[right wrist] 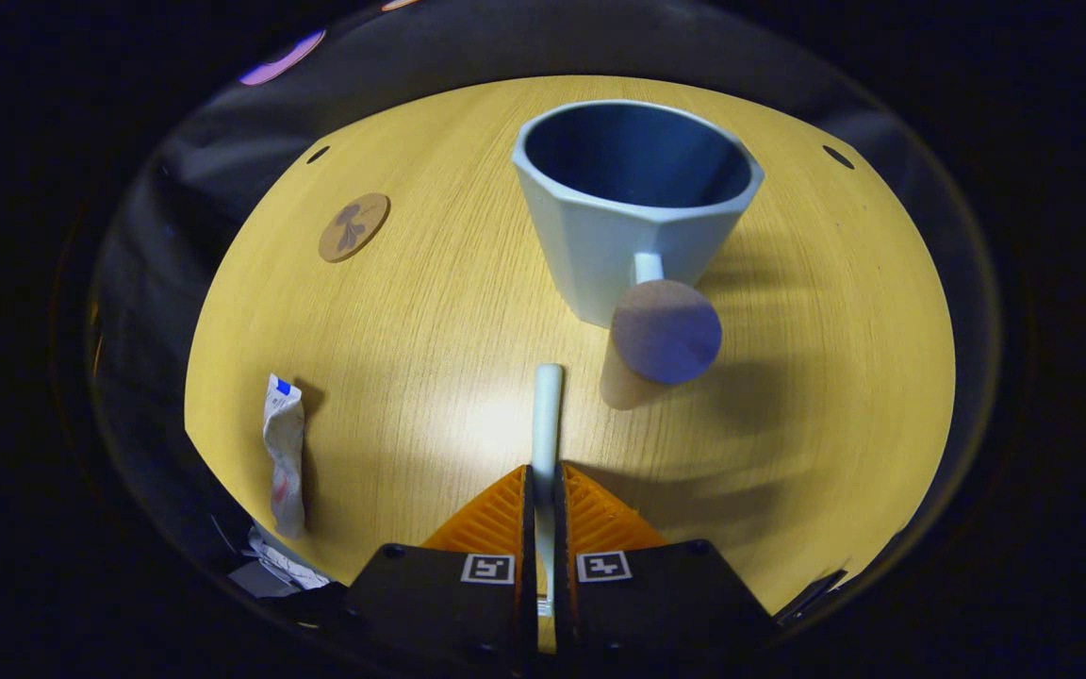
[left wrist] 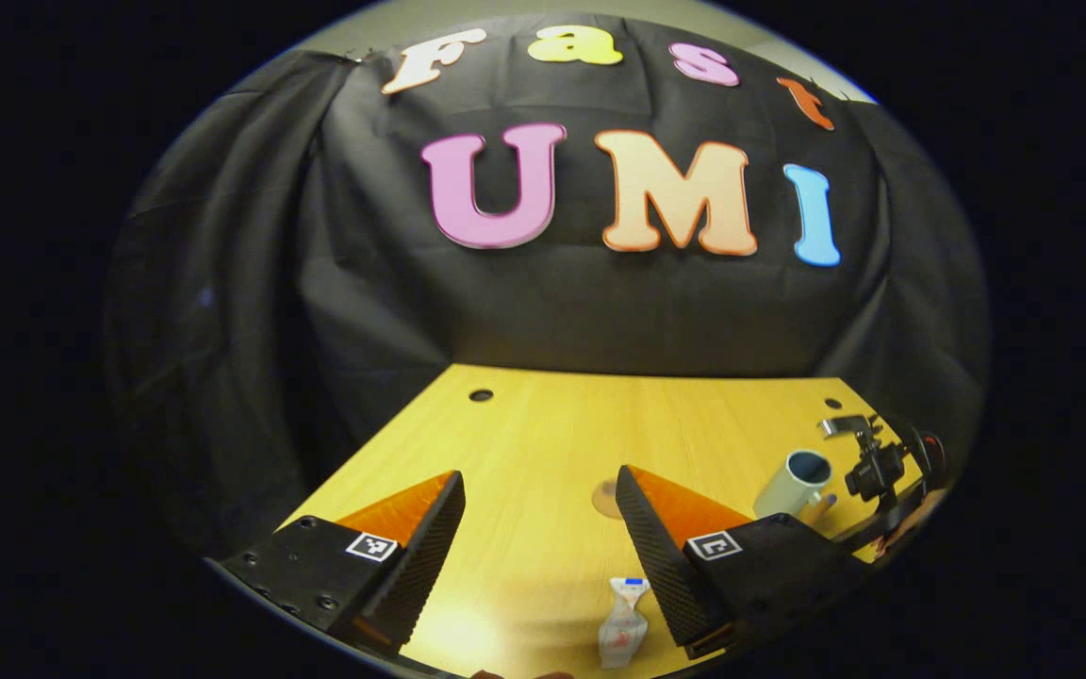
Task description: Put the toothbrush and toothpaste on the desktop into the cup, then pick up the cup and place it on the coaster on the desktop.
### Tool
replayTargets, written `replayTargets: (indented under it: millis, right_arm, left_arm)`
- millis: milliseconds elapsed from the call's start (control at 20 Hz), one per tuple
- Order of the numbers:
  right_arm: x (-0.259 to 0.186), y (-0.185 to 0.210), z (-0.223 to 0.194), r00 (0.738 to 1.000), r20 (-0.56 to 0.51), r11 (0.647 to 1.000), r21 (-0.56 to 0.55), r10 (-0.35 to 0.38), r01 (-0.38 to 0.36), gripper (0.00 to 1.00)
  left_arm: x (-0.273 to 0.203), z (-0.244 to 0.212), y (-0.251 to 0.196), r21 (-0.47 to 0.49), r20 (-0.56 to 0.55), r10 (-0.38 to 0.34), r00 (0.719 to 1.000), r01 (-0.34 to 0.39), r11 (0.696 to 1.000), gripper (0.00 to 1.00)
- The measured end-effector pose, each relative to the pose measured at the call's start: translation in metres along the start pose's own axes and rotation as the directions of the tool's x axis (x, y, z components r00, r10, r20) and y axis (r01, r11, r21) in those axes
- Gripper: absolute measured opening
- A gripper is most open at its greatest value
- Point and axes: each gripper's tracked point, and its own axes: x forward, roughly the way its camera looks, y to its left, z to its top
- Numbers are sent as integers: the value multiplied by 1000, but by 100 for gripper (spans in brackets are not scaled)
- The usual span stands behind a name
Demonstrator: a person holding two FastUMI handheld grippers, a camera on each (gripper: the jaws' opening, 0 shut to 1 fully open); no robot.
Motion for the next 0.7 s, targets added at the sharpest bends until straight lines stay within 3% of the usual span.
replayTargets:
  millis: [300, 700]
  right_arm:
    - [-1, 0, 0, 1000, 14, 1000, -13, -1, 1, 10]
    - [1, 0, 1, 1000, 17, 1000, -4, 13, -13, 10]
  left_arm:
    - [25, -79, -36, 82, -251, -102, 962, 127, 989, 96]
    - [36, -147, -64, 63, -473, -149, 868, 202, 977, 94]
